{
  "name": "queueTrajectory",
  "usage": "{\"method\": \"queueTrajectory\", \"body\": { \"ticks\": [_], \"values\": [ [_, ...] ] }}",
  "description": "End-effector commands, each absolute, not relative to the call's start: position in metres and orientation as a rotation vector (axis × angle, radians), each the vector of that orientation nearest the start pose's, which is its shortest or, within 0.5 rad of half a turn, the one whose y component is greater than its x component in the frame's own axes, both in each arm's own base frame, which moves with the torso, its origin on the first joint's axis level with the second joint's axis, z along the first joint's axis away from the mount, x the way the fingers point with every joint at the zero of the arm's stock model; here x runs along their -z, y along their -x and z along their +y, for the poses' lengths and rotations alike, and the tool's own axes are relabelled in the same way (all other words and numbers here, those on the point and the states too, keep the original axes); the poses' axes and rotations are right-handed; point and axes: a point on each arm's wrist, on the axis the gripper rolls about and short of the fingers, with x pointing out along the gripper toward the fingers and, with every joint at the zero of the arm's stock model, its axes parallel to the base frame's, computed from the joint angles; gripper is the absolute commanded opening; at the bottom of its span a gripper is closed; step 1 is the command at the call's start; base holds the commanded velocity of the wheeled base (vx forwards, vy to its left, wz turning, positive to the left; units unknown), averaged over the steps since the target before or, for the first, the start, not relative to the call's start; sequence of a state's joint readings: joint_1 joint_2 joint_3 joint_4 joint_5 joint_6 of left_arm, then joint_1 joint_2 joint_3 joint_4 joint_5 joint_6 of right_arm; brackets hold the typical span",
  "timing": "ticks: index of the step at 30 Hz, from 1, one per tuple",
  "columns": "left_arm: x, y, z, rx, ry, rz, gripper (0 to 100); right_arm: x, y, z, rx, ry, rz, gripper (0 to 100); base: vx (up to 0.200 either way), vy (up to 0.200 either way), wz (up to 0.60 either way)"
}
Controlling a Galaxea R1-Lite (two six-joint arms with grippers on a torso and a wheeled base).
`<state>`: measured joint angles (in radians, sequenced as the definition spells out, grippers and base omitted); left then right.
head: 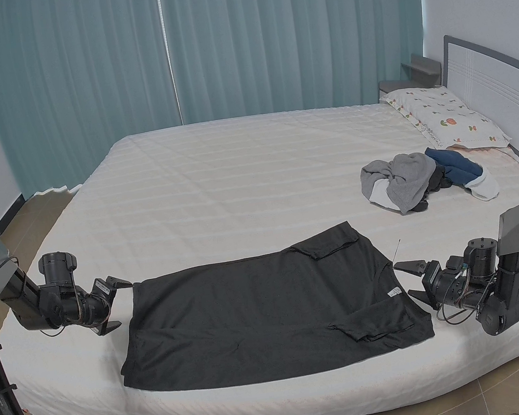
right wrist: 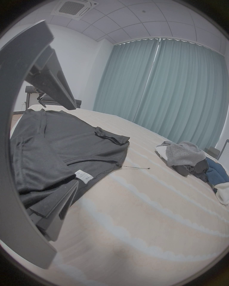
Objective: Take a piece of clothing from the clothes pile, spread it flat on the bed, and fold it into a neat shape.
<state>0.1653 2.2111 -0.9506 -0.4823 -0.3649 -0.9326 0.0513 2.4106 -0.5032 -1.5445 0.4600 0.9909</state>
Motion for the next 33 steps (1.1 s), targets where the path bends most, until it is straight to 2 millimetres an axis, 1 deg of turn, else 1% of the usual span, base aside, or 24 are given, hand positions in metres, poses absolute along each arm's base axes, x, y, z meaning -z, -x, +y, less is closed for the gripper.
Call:
{"method": "queueTrajectory", "body": {
  "ticks": [1, 5, 10, 14, 16, 19, 21, 22, 23, 24, 26, 27, 28, 29, 30, 33],
  "values": [
    [-0.028, -0.374, 0.054, -0.174, 1.086, 0.789, 100, 0.026, -0.329, 0.027, -0.287, -1.032, 0.585, 100, 0.000, 0.000, 0.00],
    [-0.029, -0.376, 0.054, -0.170, 1.079, 0.782, 100, 0.026, -0.329, 0.028, -0.288, -1.032, 0.586, 100, 0.000, 0.000, 0.00],
    [-0.034, -0.383, 0.055, -0.165, 1.073, 0.755, 100, 0.026, -0.329, 0.028, -0.288, -1.032, 0.586, 100, 0.000, 0.000, 0.00],
    [-0.044, -0.395, 0.055, -0.135, 1.061, 0.710, 100, 0.026, -0.329, 0.028, -0.290, -1.030, 0.587, 100, 0.000, 0.000, 0.00],
    [-0.051, -0.405, 0.056, -0.116, 1.055, 0.678, 100, 0.026, -0.329, 0.029, -0.291, -1.030, 0.589, 100, 0.000, 0.000, 0.00],
    [-0.052, -0.421, 0.056, -0.090, 1.049, 0.647, 100, 0.026, -0.329, 0.029, -0.291, -1.030, 0.589, 100, 0.000, 0.000, 0.00],
    [-0.047, -0.428, 0.055, -0.080, 1.045, 0.645, 100, 0.027, -0.329, 0.029, -0.290, -1.030, 0.590, 100, 0.000, 0.000, 0.00],
    [-0.041, -0.436, 0.052, -0.068, 1.034, 0.648, 100, 0.027, -0.329, 0.029, -0.290, -1.028, 0.590, 100, 0.000, 0.000, 0.00],
    [-0.035, -0.440, 0.050, -0.060, 1.015, 0.654, 100, 0.027, -0.329, 0.029, -0.291, -1.028, 0.591, 100, 0.000, 0.000, 0.00],
    [-0.033, -0.441, 0.051, -0.059, 1.010, 0.656, 100, 0.027, -0.329, 0.029, -0.291, -1.028, 0.591, 100, 0.000, 0.000, 0.00],
    [-0.018, -0.450, 0.051, -0.032, 0.913, 0.657, 100, 0.027, -0.329, 0.029, -0.291, -1.028, 0.591, 100, 0.000, 0.000, 0.00],
    [-0.018, -0.451, 0.051, -0.029, 0.908, 0.656, 100, 0.027, -0.329, 0.029, -0.291, -1.028, 0.591, 100, 0.000, 0.000, 0.00],
    [-0.011, -0.455, 0.054, -0.008, 0.869, 0.640, 100, 0.027, -0.329, 0.029, -0.291, -1.028, 0.592, 100, 0.000, 0.000, 0.00],
    [-0.008, -0.455, 0.054, -0.005, 0.865, 0.638, 100, 0.027, -0.329, 0.029, -0.291, -1.028, 0.592, 100, 0.000, 0.000, 0.00],
    [0.000, -0.457, 0.056, 0.003, 0.859, 0.623, 100, 0.027, -0.329, 0.029, -0.291, -1.028, 0.592, 100, 0.000, 0.000, 0.00],
    [0.009, -0.458, 0.056, 0.020, 0.844, 0.582, 100, 0.027, -0.329, 0.029, -0.292, -1.028, 0.593, 100, 0.000, 0.000, 0.00]
  ]
}}
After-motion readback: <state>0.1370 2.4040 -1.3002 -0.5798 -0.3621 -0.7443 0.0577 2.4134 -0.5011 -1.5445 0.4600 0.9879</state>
